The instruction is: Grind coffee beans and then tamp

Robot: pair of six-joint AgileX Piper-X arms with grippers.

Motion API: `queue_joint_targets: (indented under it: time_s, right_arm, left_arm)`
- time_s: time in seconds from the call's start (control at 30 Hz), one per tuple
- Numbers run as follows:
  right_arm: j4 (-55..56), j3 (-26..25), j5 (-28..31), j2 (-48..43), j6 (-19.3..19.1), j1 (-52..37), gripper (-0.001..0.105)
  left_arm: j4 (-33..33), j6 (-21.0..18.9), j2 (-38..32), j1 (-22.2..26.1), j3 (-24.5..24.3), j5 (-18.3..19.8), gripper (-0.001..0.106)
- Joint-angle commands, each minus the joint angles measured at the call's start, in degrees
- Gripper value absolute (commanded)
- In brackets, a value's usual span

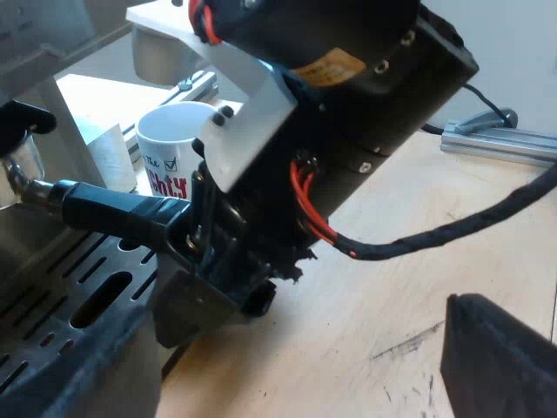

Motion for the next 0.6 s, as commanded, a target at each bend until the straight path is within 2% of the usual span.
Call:
queue_joint_targets:
  time_s: [0.03, 0.47, 0.53, 0.6]
  right_arm:
    - [-1.2, 0.4, 1.4, -0.2, -0.4, -0.4, 0.062]
    - [-2.6, 0.4, 2.1, -0.2, -1.5, -0.4, 0.062]
    - [-2.6, 0.4, 2.1, -0.2, -1.5, -0.4, 0.055]
    - [-2.6, 0.4, 2.1, -0.2, -1.5, -0.4, 0.043]
  left_arm:
    - [-0.5, -0.5, -0.3, -0.3, -0.1, 0.2, 0.068]
    - [-0.5, -0.5, -0.3, -0.3, -0.1, 0.2, 0.068]
    - [-0.5, -0.5, -0.3, -0.3, -0.1, 0.2, 0.068]
    - [-0.5, -0.5, -0.3, -0.3, -0.1, 0.2, 0.068]
